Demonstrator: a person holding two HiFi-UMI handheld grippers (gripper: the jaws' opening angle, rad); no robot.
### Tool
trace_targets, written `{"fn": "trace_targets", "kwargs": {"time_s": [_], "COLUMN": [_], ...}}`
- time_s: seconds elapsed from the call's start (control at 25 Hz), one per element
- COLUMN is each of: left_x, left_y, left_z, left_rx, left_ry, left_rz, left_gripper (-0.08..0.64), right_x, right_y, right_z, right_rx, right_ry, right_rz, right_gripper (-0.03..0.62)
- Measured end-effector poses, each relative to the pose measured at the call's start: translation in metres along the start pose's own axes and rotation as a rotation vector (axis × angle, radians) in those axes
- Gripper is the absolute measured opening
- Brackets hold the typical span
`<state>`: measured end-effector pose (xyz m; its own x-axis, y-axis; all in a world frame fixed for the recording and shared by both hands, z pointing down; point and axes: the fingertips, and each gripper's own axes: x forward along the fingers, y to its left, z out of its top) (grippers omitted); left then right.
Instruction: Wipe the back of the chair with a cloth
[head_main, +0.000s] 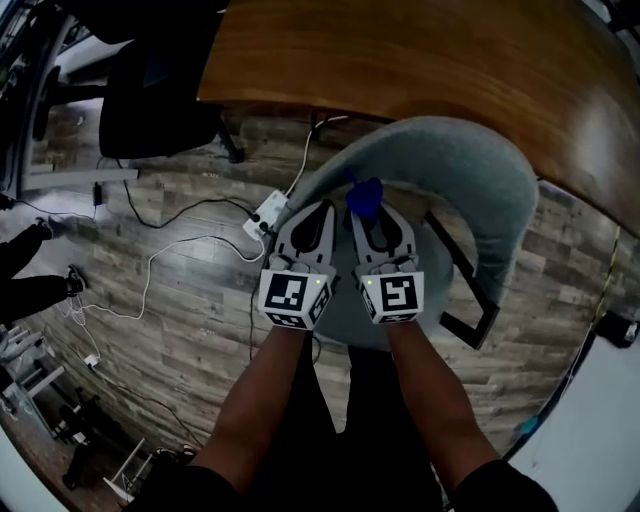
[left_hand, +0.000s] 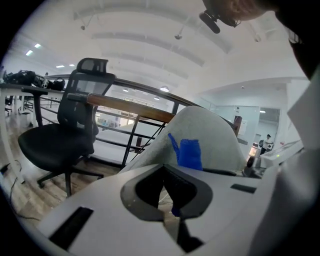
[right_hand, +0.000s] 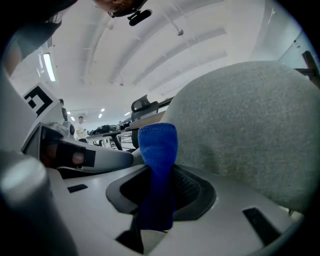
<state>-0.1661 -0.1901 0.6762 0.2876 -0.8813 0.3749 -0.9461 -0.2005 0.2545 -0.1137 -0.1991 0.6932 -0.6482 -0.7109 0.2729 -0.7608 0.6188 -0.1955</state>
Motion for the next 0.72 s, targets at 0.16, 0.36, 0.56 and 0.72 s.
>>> {"fn": "trace_targets", "kwargs": {"time_s": [0.16,0.36,0.56,0.72], "left_x": [-0.008,-0.009,-0.004,0.007], "left_y": [0.006,0.014,0.014,0.01], "left_z": [-0.009,-0.015,-0.015,-0.012], "left_rx": [-0.012,-0.017,-0.01,-0.018], "left_ry": [0.001,0.007,0.012,0.008], "left_rz": [0.016,0.035,0.026,0.012], "left_gripper": [-0.002,-0.002,-0.002,-0.002], "right_x": [0.018,0.037,0.043,0.041], "right_y": [0.005,0.007,-0.009,-0.023], "right_z": [-0.016,-0.021,-0.023,-0.022], "right_rx": [-0.01,-0.037,-0.089,-0.092], "right_ry": [0.032,0.037,0.048,0.039], "right_rz": [0.041,0.037,-0.026,-0.066], "right_gripper": [0.115,0.115,0.115,0.117]}}
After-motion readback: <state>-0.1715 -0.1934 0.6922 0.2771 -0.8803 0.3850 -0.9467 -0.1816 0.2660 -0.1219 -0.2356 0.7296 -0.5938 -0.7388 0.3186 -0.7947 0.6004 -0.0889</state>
